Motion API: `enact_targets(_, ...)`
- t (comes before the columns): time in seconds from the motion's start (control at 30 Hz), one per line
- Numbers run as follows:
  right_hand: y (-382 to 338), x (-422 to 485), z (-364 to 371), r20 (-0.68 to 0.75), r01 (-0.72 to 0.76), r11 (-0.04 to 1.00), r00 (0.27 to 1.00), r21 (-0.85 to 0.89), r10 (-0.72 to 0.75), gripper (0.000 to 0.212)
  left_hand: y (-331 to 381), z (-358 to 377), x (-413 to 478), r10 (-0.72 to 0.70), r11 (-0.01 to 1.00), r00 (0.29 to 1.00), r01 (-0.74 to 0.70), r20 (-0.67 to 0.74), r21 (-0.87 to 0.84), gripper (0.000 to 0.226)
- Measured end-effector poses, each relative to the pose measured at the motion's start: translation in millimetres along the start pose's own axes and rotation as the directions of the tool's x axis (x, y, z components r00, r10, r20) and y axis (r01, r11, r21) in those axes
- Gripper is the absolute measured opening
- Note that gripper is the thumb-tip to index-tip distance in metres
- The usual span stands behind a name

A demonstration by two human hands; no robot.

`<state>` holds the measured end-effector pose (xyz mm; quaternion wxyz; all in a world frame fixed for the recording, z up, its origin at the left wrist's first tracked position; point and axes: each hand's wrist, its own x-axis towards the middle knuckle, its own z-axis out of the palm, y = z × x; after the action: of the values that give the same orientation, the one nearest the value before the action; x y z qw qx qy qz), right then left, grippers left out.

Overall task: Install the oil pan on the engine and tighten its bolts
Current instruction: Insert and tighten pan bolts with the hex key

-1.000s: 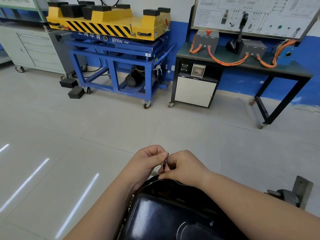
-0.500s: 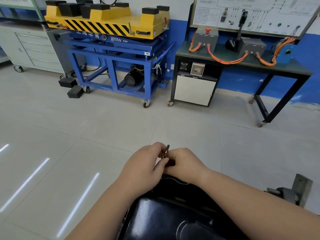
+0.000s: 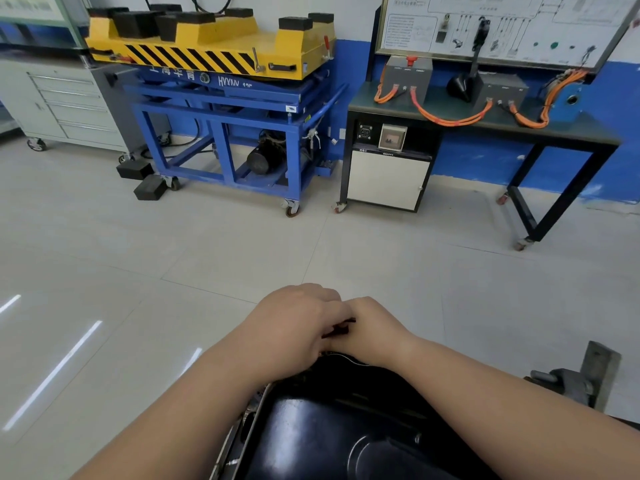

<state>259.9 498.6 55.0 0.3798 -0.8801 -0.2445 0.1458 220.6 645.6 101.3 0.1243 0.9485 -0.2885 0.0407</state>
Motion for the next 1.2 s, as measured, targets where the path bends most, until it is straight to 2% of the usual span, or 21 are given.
enact_targets(0.2,-1,-1,-1,0.05,0.004,1.0,0.999,-0.03,-0.002,0.005,2,1,-2,0.04,0.998,0.999,-0.04,0.014,-0.053,0.034)
enact_targets(0.33,-8,-3,-2,0.081,0.052,0.992,0.996,-0.112,-0.043,0.029,4,-1,-8,0.098,0.993,0.995,-0.097,0.007,-0.067,0.035)
enact_targets(0.37,-8,-3,-2,0.078,0.055,0.991,0.996,-0.123,-0.046,0.028,4,-1,-9,0.104,0.992,0.995,-0.103,-0.001,-0.067,0.035)
enact_targets(0.43,-6,-3,-2,0.067,0.041,0.99,0.997,-0.138,-0.032,0.009,3,2,-10,0.076,0.994,0.997,-0.077,-0.006,-0.079,0.034)
enact_targets(0.6,-10,-3,-6,0.025,0.025,0.993,0.999,-0.119,-0.022,0.021,3,-3,-6,-0.014,0.972,0.999,0.003,-0.044,-0.235,0.021)
enact_targets(0.73,-21,-8,-19,-0.075,0.085,0.996,0.994,-0.001,-0.084,0.009,6,-21,-7,-0.11,0.901,0.978,0.022,-0.179,-0.433,0.019)
enact_targets(0.87,-41,-23,-38,-0.12,0.099,0.994,0.988,0.035,-0.095,0.042,21,-37,-4,-0.218,0.793,0.948,0.034,-0.232,-0.608,0.031)
enact_targets(0.9,-43,-29,-44,-0.133,0.094,0.994,0.987,0.058,-0.085,0.046,26,-41,-3,-0.236,0.747,0.946,0.03,-0.223,-0.665,0.033)
enact_targets(0.97,-46,-42,-57,-0.175,0.082,0.99,0.983,0.117,-0.06,0.039,38,-48,2,-0.253,0.658,0.948,0.021,-0.195,-0.752,0.031)
enact_targets(1.1,-45,-83,-77,-0.289,0.044,0.958,0.956,0.282,0.042,0.022,63,-54,21,-0.221,0.61,0.966,0.03,-0.133,-0.792,0.021)
enact_targets(1.2,-38,-129,-88,-0.385,0.015,0.925,0.912,0.379,0.143,0.018,91,-53,38,-0.087,0.59,0.995,0.02,-0.039,-0.807,0.019)
